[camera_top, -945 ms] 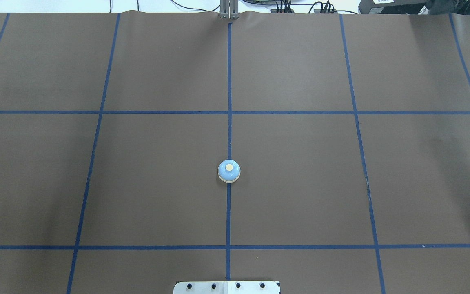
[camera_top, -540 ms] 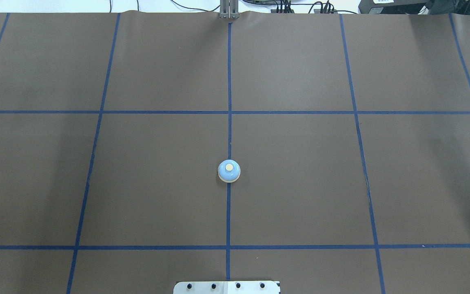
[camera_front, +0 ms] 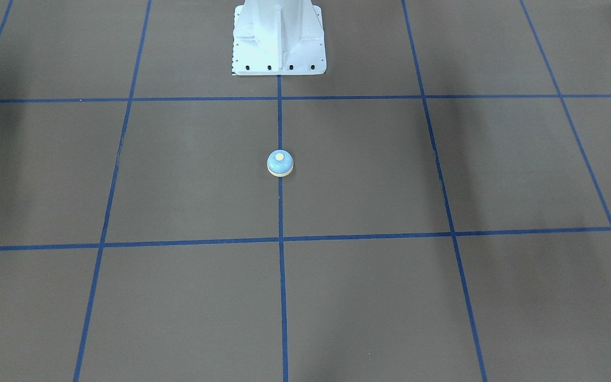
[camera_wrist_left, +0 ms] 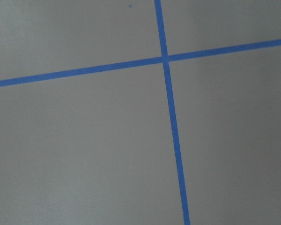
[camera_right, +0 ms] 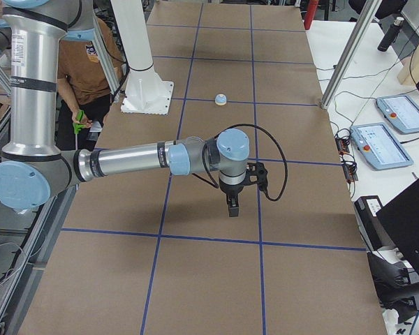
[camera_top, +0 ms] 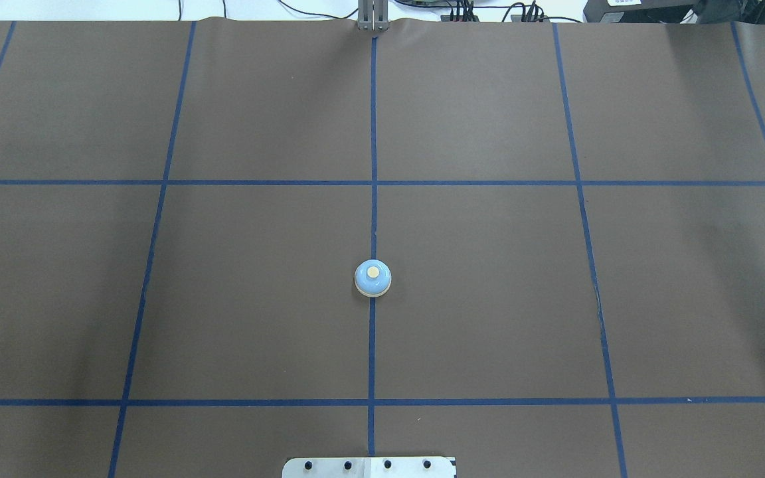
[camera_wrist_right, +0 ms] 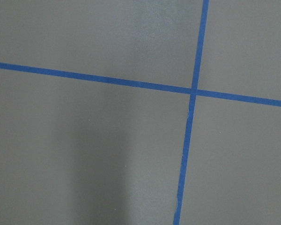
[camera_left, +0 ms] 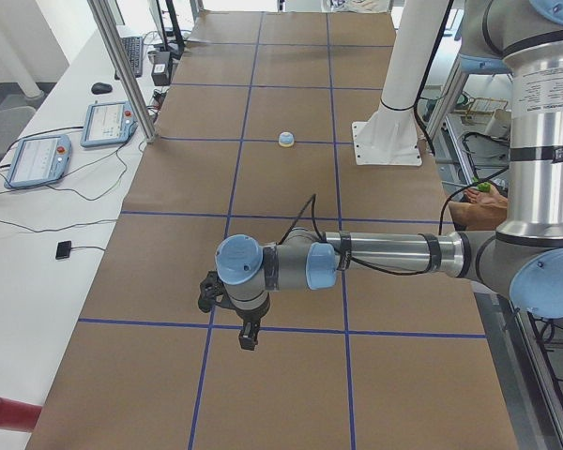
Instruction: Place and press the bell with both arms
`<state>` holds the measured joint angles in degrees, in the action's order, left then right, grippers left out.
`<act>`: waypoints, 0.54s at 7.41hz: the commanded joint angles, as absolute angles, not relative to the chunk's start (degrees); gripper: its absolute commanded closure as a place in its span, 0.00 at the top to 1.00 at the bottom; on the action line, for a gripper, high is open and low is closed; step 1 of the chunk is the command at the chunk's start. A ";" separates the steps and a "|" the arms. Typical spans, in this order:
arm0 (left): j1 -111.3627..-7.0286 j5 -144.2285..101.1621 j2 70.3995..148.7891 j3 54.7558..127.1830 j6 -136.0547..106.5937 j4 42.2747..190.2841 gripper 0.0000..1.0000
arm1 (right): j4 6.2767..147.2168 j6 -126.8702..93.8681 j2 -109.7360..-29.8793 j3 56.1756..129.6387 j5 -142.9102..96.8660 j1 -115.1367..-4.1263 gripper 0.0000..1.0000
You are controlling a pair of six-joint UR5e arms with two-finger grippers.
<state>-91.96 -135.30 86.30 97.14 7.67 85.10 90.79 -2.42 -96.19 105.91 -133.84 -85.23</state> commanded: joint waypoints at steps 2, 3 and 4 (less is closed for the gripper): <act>-91.85 -135.26 86.57 97.47 5.71 85.43 1.00 | 90.97 -2.20 -96.24 105.47 -133.95 -83.50 1.00; -91.85 -135.61 86.57 98.08 5.71 85.34 1.00 | 91.58 -2.20 -96.15 105.38 -133.86 -82.89 1.00; -91.85 -135.44 86.66 98.17 5.71 85.34 0.99 | 91.84 -2.20 -96.85 105.29 -133.94 -82.88 1.00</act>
